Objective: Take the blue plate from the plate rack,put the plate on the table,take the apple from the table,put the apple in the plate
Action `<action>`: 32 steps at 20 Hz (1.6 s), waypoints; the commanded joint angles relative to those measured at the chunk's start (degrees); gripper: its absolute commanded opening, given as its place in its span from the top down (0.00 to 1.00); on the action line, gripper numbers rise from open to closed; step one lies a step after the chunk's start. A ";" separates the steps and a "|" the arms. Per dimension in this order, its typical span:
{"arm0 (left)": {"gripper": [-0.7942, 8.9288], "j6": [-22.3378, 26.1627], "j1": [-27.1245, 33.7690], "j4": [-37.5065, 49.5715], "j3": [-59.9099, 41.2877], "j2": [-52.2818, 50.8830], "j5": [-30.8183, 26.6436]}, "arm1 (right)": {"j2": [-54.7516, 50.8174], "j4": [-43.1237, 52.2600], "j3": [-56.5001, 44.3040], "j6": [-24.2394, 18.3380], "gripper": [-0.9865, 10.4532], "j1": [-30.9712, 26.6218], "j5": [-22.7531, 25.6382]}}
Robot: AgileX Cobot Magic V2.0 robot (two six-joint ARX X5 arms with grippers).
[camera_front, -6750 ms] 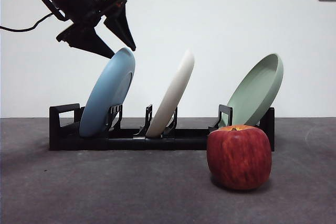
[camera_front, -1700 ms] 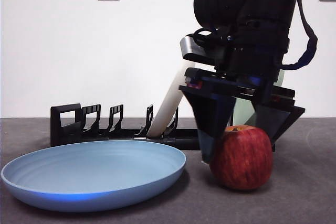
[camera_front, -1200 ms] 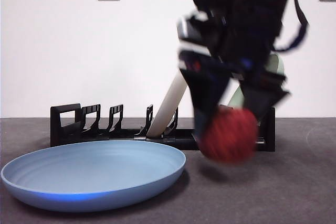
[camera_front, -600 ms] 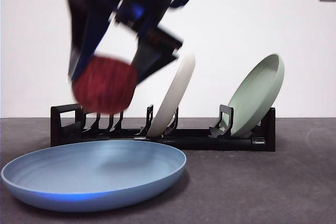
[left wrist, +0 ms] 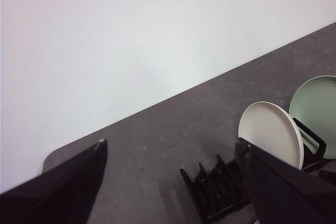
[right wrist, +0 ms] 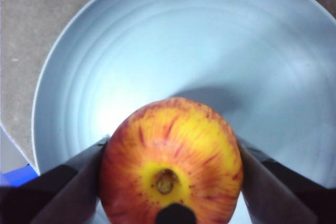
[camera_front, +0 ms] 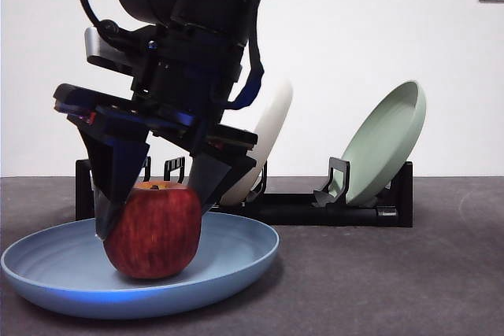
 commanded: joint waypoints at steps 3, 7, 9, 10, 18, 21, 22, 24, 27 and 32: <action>0.50 -0.81 0.15 -0.07 -0.13 0.00 -0.26 | 0.79 -0.04 0.04 -0.33 0.33 0.42 0.02; 0.50 -0.81 0.15 -0.90 -0.13 0.55 -0.24 | -2.14 0.42 0.11 -0.35 0.34 0.31 -0.13; 0.50 -1.36 0.15 -1.55 -0.13 0.98 -0.24 | -6.23 -0.72 0.11 -0.37 0.34 -0.59 -0.09; 0.50 -1.84 0.15 -1.88 -0.13 1.20 -0.17 | -8.92 -1.60 0.11 -0.35 0.34 -1.11 -0.02; 0.50 -1.40 0.15 -3.19 -0.13 3.74 7.93 | -36.81 -7.41 0.11 -1.03 0.38 -9.42 0.20; 0.50 1.51 0.15 -3.19 -0.13 5.03 10.97 | -44.87 -7.76 0.11 -1.03 0.62 -11.98 1.22; 0.55 1.73 0.15 -3.19 -0.13 5.53 12.41 | -46.93 -8.48 0.11 -1.40 0.72 -12.28 1.79; 0.83 3.19 0.15 -3.17 -0.15 6.43 15.45 | -49.90 -10.88 0.11 -2.34 0.94 -12.37 2.91; 0.93 4.28 0.15 -2.27 -0.17 7.08 16.90 | -51.65 -14.43 0.11 -2.36 0.92 -12.37 3.08; 0.93 4.15 0.17 -0.55 -2.75 5.22 18.75 | -52.48 -14.78 -1.51 -3.17 0.92 -12.37 3.08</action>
